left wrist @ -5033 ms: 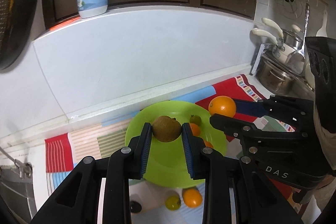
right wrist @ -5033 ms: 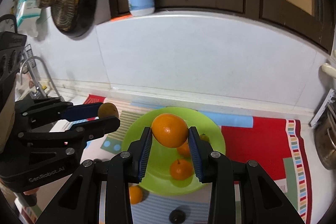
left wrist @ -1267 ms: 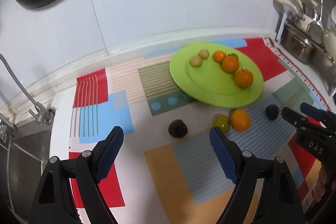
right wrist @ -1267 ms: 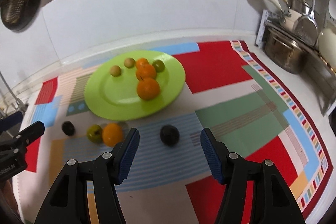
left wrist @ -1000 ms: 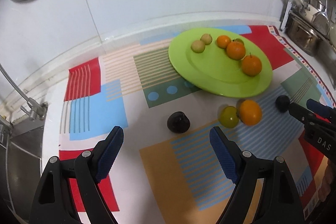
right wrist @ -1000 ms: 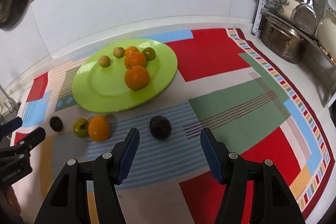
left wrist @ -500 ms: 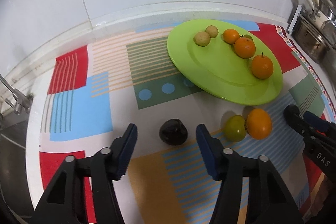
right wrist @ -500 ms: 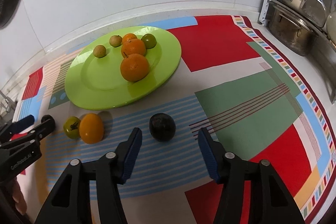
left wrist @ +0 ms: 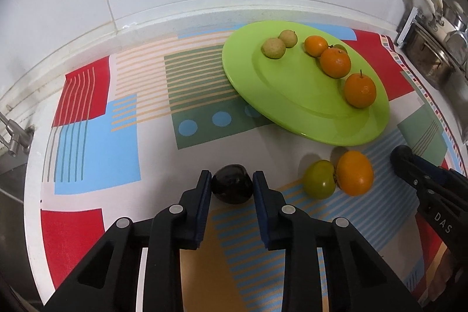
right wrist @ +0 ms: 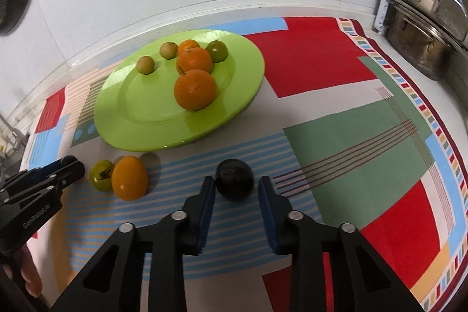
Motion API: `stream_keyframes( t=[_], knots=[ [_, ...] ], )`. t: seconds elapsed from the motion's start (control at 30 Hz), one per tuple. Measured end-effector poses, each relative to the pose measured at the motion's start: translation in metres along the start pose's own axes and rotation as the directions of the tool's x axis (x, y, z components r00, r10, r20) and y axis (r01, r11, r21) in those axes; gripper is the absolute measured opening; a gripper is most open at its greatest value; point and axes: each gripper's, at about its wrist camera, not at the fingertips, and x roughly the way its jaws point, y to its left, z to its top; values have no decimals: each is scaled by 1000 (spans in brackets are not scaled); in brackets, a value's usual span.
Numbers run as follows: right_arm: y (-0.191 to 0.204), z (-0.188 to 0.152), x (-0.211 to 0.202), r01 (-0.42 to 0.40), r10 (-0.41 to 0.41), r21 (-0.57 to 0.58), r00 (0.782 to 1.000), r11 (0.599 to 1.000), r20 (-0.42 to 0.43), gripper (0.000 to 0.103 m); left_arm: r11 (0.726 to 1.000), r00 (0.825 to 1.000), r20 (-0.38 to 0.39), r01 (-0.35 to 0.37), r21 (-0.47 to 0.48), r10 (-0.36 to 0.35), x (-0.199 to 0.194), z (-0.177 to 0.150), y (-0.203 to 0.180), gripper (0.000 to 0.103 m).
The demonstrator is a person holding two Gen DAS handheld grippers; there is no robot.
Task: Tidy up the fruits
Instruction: 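Lift both held plums and carry them over the green plate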
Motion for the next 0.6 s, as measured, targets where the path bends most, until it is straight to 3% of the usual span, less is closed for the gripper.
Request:
stream_keyframes(
  t=[0.6],
  knots=[
    [2, 4, -36, -90, 93, -47, 992, 995, 81, 28, 999, 996, 82, 31, 8, -32, -47, -2, -13, 29]
  ],
)
